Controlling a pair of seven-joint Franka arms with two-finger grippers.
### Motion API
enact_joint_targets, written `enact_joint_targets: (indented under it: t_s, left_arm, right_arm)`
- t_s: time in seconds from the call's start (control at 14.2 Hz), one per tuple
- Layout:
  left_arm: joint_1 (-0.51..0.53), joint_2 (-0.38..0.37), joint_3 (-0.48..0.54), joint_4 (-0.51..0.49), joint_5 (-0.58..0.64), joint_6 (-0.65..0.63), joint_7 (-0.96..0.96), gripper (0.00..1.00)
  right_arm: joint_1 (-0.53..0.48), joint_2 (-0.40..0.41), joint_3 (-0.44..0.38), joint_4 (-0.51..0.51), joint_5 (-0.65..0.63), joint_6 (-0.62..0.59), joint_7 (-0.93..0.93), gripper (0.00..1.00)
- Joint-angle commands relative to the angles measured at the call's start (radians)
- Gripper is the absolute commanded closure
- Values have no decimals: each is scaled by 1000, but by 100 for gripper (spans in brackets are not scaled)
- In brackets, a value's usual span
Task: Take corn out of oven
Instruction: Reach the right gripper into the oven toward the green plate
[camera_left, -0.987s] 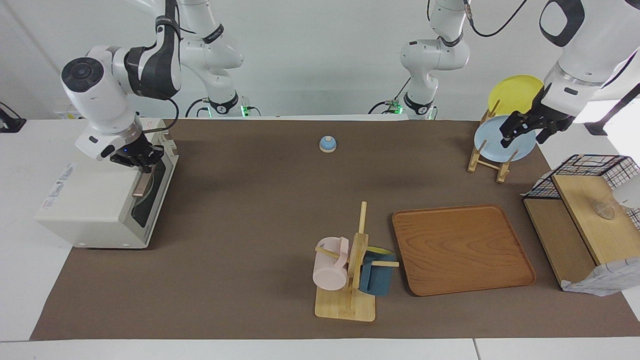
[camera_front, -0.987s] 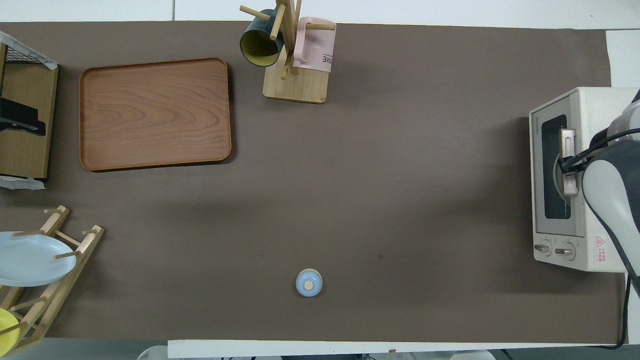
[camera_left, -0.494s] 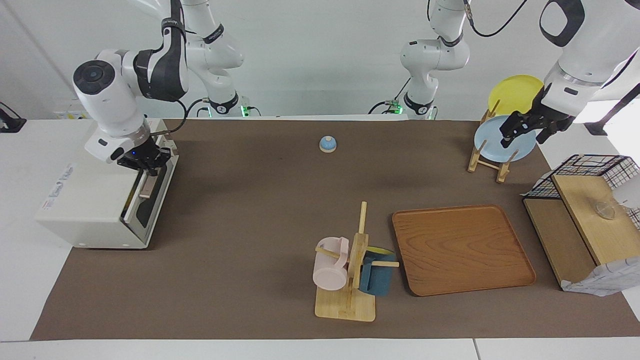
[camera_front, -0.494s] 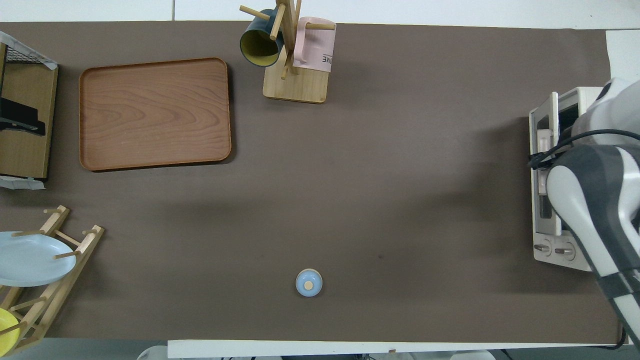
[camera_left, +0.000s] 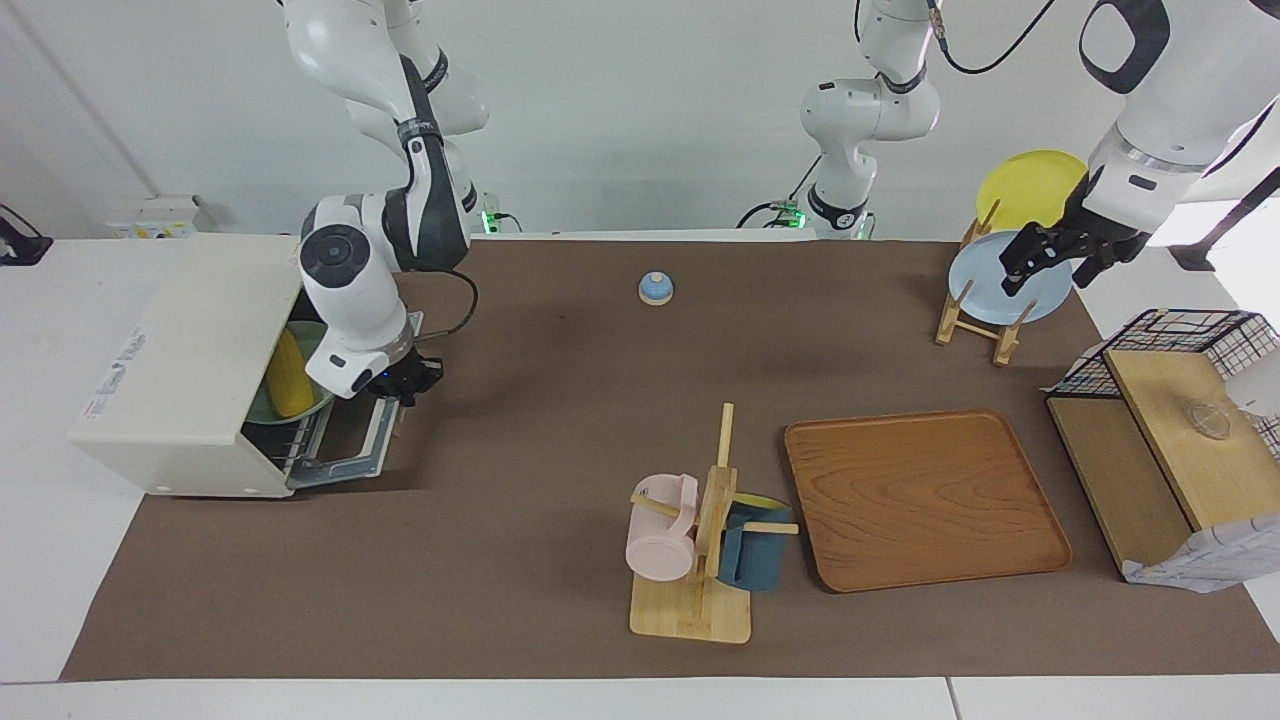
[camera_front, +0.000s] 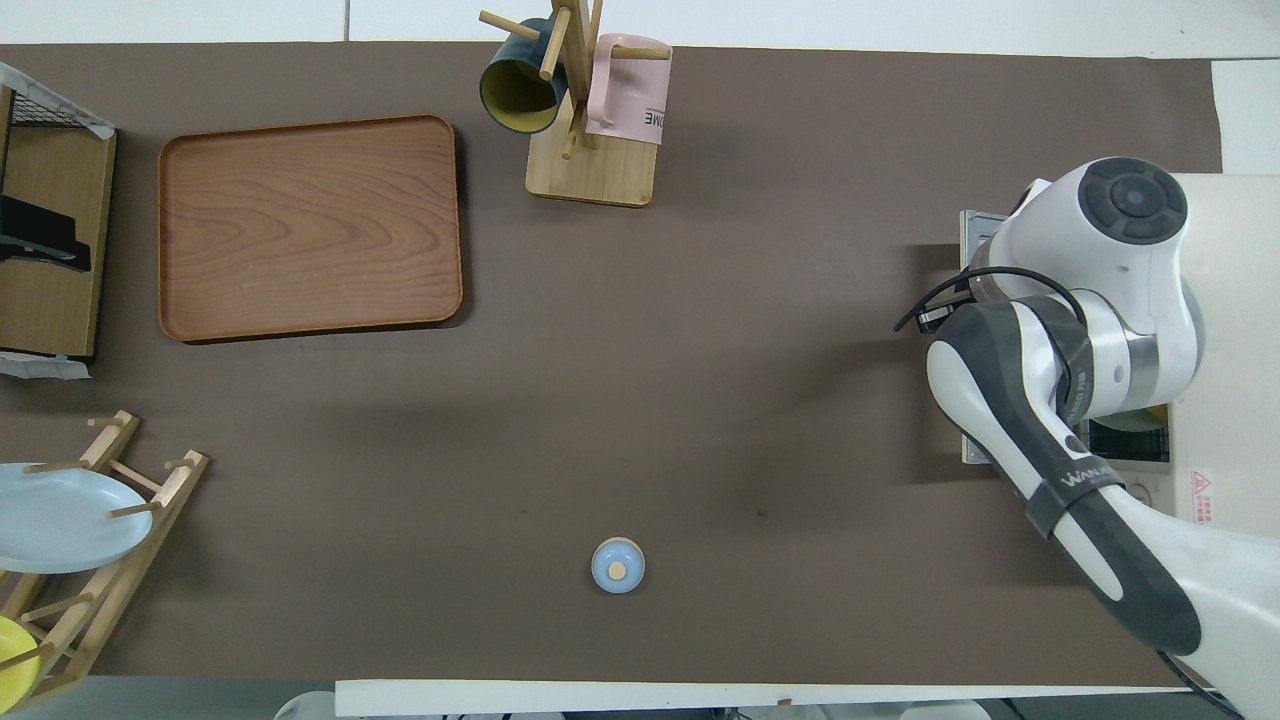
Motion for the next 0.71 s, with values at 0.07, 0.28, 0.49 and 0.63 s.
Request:
enact_joint_targets:
  t_s: [0.07, 0.28, 0.49, 0.63]
  left_arm:
    - [5, -19, 1, -15, -10, -12, 17, 0]
    - [5, -19, 1, -15, -10, -12, 17, 0]
    - [5, -19, 1, -15, -10, -12, 17, 0]
    - [5, -19, 1, -15, -10, -12, 17, 0]
  right_arm:
    - [-39, 61, -29, 5, -45, 75, -20, 100]
    - [-19, 64, -24, -8, -44, 93, 35, 99]
    - [60, 78, -23, 7, -27, 122, 161, 99]
    - [102, 81, -24, 65, 34, 87, 183, 95]
